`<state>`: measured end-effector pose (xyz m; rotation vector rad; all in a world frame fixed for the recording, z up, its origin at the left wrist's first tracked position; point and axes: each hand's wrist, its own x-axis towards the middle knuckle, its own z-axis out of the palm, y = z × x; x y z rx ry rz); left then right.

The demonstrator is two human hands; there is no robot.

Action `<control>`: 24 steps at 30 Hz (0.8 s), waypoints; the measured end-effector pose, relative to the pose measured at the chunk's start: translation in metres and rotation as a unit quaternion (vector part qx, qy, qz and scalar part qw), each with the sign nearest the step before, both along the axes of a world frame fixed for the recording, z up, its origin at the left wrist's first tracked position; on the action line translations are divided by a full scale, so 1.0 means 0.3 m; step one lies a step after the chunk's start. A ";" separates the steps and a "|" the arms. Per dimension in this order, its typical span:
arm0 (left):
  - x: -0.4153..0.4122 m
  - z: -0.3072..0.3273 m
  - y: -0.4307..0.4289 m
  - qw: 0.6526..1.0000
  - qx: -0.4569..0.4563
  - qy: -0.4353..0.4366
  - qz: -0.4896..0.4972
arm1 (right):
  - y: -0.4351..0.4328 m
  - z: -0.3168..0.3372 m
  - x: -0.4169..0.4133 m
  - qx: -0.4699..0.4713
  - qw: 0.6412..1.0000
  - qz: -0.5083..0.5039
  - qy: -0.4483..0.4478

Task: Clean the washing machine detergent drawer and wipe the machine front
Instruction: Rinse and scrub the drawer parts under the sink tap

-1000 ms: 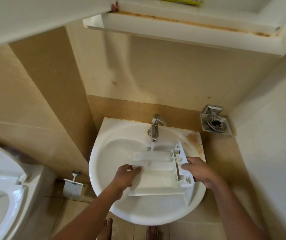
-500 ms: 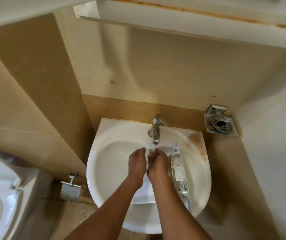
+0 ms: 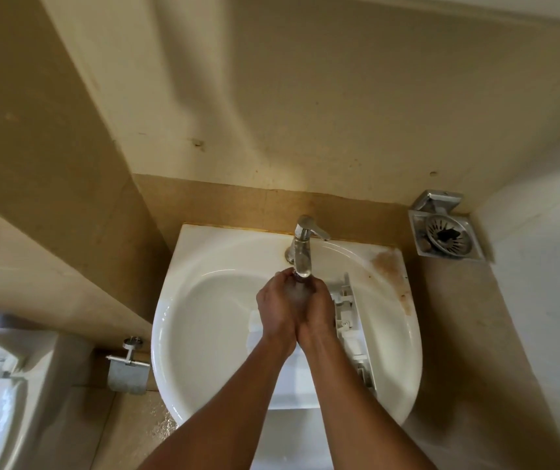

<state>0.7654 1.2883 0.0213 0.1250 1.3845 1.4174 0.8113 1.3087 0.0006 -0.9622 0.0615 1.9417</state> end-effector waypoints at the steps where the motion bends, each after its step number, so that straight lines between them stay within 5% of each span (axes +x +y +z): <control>1: -0.002 -0.006 0.000 1.000 0.002 0.003 0.000 | 0.003 -0.008 -0.001 -0.002 1.000 0.001 -0.017; 6: -0.002 -0.049 0.008 0.999 -0.014 -0.008 -0.030 | 0.004 -0.029 -0.006 0.013 0.999 -0.002 0.035; 14: 0.000 -0.059 0.019 0.996 0.033 -0.040 0.074 | 0.016 -0.026 -0.003 0.032 0.995 0.020 0.094; 24: 0.018 0.016 -0.095 0.988 0.015 -0.071 0.137 | -0.085 0.075 0.013 0.021 0.998 0.060 -0.011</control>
